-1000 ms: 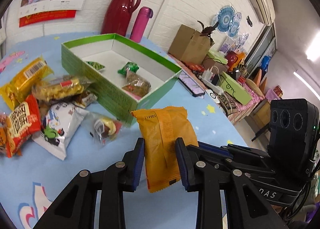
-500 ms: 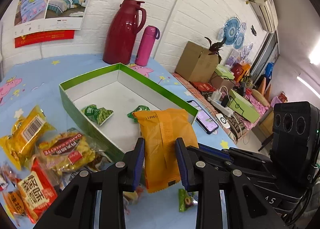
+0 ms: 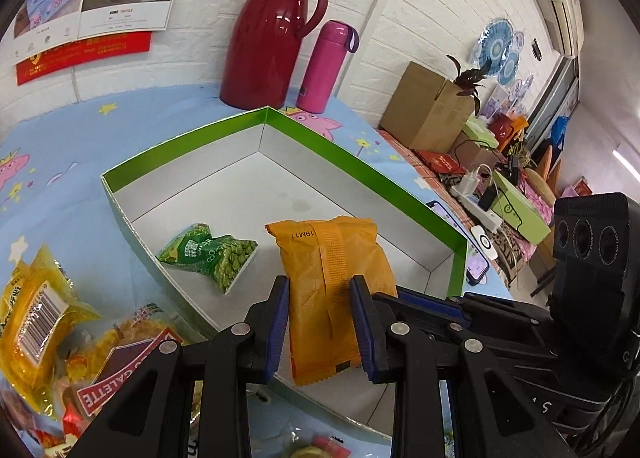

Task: Organize snacks
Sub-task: 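Carry the orange bag into the green box and open both grippers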

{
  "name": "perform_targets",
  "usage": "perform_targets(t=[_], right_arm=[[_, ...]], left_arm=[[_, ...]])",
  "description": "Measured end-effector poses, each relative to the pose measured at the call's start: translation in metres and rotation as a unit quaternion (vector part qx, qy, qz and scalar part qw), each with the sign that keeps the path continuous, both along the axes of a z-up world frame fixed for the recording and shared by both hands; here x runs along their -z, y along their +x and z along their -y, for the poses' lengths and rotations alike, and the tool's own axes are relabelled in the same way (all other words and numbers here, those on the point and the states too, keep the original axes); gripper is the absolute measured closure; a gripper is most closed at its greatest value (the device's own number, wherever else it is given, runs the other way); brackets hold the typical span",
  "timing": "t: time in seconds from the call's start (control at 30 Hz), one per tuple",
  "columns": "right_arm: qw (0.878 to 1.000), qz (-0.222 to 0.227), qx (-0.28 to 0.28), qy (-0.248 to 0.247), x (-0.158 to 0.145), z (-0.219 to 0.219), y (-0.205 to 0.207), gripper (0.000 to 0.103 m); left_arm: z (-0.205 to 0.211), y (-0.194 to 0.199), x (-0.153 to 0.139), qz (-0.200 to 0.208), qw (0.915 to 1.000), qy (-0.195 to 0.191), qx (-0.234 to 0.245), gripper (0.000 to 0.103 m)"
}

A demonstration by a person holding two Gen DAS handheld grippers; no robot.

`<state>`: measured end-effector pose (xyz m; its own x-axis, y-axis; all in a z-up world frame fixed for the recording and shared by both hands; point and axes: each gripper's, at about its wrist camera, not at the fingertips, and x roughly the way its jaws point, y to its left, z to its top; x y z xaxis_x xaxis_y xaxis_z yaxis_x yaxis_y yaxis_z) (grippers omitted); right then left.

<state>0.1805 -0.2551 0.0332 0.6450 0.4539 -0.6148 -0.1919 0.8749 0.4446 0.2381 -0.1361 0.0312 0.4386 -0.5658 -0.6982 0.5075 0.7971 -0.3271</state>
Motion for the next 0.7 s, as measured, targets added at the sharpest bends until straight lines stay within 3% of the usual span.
perform_targets(t=[0.13,0.2,0.3,0.37,0.43,0.7], right_arm=[[1.0,-0.004,-0.002,-0.01,0.006,0.0,0.008,0.086],[1.0,-0.003,0.004,-0.028,0.006,-0.003,0.01,0.08],[0.999,0.016,0.012,-0.047,0.002,0.0,0.007,0.054],[0.999,0.029,0.009,-0.039,-0.002,0.002,0.003,0.034],[0.999,0.032,0.014,-0.033,-0.004,0.004,-0.001,0.026],[0.999,0.038,-0.003,-0.03,-0.011,-0.004,-0.023,0.026]], left_arm=[[0.001,0.006,0.007,-0.004,1.0,0.008,0.0,0.071],[0.0,0.008,0.007,0.002,0.9999,0.013,-0.006,0.069],[-0.01,0.007,0.005,0.014,0.999,0.023,-0.035,0.045],[-0.018,0.005,0.0,0.02,0.9988,0.001,-0.044,0.033],[-0.023,0.0,-0.005,0.03,0.9975,0.004,-0.065,0.015],[-0.03,-0.02,-0.014,0.036,0.9962,0.011,-0.078,0.012]])
